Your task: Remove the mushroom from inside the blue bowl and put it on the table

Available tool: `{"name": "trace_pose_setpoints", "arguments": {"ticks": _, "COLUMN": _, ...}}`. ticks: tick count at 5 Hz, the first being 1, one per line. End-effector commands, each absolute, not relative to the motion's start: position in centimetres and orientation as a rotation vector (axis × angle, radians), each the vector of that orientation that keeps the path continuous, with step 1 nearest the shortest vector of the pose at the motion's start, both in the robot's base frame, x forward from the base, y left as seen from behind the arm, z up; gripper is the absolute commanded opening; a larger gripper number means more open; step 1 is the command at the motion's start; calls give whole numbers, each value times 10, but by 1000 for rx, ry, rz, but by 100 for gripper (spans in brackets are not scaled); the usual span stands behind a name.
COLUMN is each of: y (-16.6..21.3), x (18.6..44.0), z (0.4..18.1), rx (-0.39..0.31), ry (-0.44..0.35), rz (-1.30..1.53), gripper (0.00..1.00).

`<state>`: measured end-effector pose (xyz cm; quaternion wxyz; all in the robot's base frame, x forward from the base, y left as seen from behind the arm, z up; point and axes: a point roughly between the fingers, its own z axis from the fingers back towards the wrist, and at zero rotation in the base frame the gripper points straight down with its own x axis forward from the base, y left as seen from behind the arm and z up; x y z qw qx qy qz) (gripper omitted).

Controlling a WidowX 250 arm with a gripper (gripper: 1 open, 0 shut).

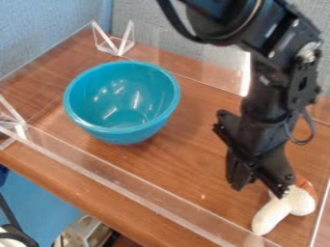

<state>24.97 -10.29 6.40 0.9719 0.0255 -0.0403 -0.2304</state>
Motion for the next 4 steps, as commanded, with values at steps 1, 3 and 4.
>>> {"name": "trace_pose_setpoints", "arguments": {"ticks": 1, "y": -102, "x": 257, "z": 68, "rx": 51, "ry": -114, "rz": -442, "gripper": 0}}
{"name": "trace_pose_setpoints", "arguments": {"ticks": 3, "y": -99, "x": 256, "z": 70, "rx": 56, "ry": -137, "rz": -468, "gripper": 100}}
{"name": "trace_pose_setpoints", "arguments": {"ticks": 4, "y": -103, "x": 259, "z": 75, "rx": 54, "ry": -149, "rz": -462, "gripper": 100}}
